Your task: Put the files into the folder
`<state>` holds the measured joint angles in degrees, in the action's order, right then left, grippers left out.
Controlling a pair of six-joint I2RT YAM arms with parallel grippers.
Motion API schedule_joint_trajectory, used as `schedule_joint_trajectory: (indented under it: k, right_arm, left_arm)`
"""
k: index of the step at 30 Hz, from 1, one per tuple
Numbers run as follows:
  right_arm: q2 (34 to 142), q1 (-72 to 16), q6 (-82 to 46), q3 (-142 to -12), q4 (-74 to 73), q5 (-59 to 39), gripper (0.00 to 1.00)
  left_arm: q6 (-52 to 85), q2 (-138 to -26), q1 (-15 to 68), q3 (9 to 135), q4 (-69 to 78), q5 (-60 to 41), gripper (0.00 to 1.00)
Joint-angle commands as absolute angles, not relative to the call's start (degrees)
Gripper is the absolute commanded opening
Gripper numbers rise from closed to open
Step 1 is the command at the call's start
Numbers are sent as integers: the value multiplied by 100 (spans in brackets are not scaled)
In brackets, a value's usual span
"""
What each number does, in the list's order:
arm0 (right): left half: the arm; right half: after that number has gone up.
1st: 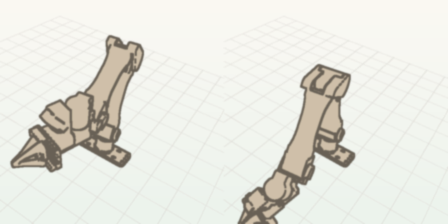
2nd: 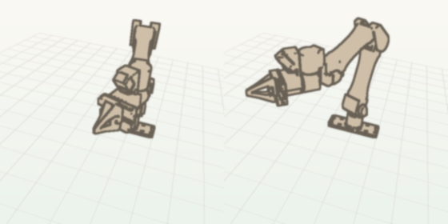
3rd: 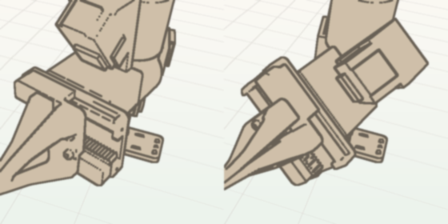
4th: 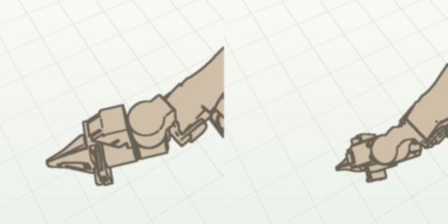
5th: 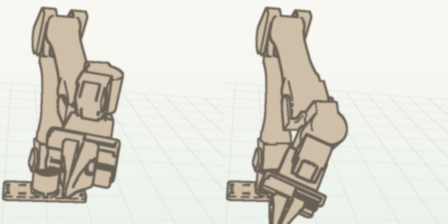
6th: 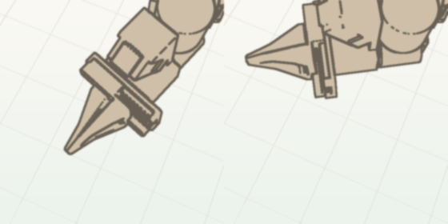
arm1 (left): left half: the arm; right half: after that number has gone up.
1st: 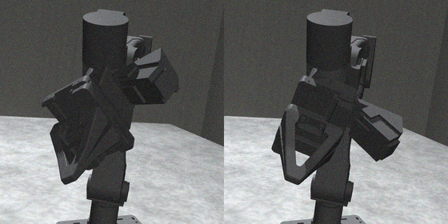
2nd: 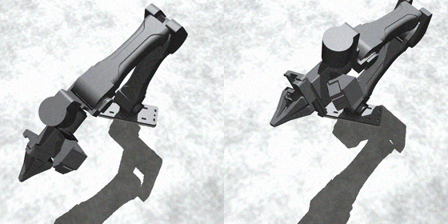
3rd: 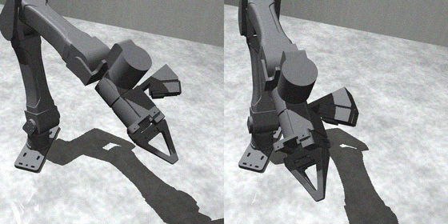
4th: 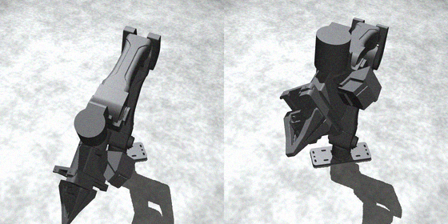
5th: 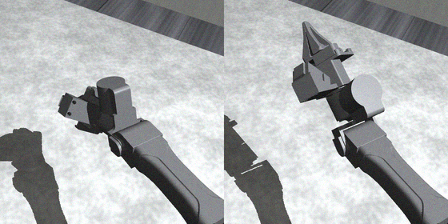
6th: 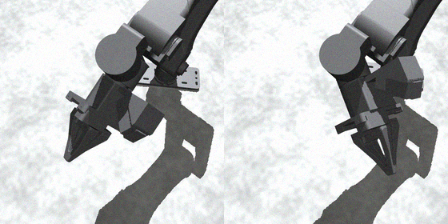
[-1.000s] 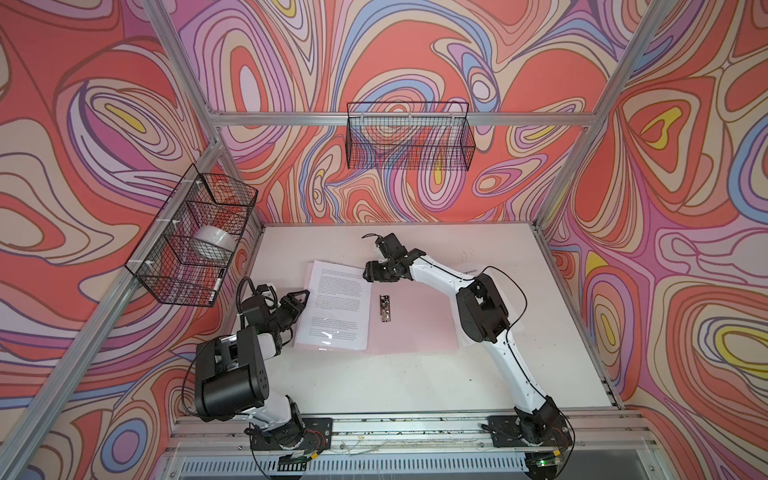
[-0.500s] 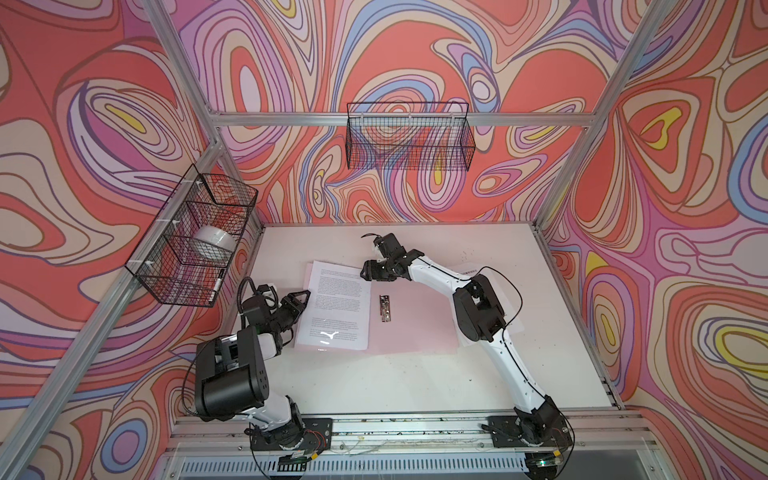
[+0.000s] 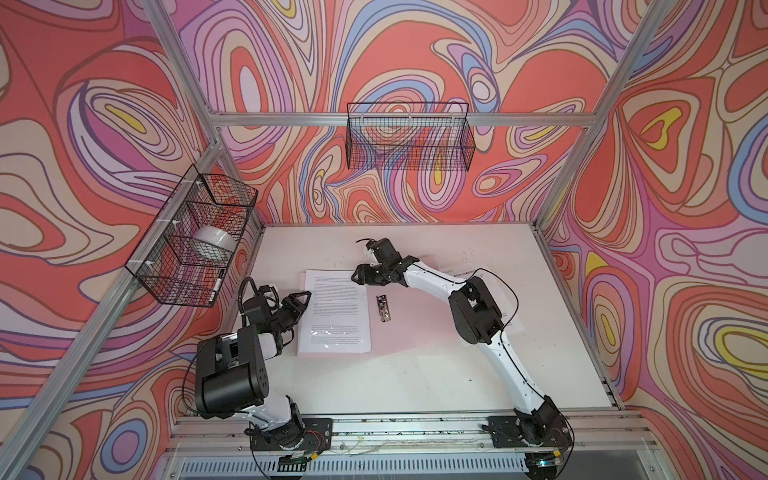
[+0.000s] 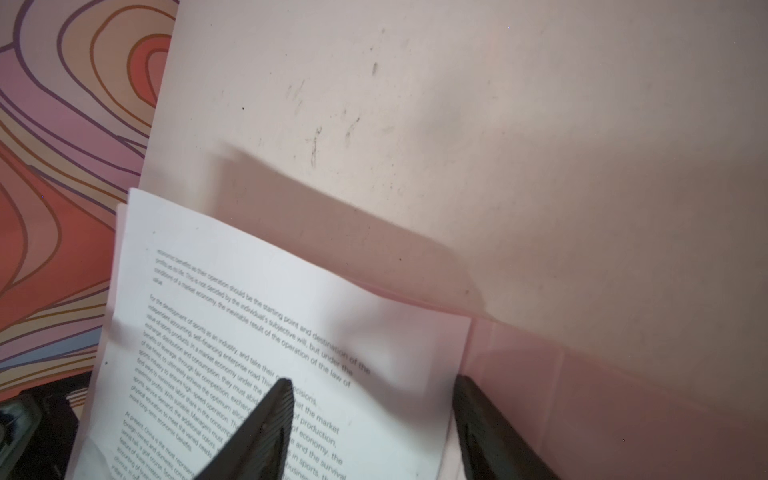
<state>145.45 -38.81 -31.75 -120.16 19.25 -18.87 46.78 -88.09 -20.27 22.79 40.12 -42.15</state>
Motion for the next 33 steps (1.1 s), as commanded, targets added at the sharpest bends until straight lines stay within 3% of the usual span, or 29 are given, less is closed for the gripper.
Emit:
schedule_joint_trajectory:
  k: [1,15,33]
  right_arm:
    - [14385,-3964,-3302,-11740,1946,-2036,64]
    - [13980,-4082,-3673,-11234,1541,-2398,63]
    - [14018,-4212,-3888,-11480,1467,-2739,61]
  left_arm:
    - [4667,-8861,-1995,2408,4192,-4268,50]
    - [4652,-8978,-1922,2573,4184,-4268,50]
    - [4430,-9016,-1812,2895,3823,-4121,50]
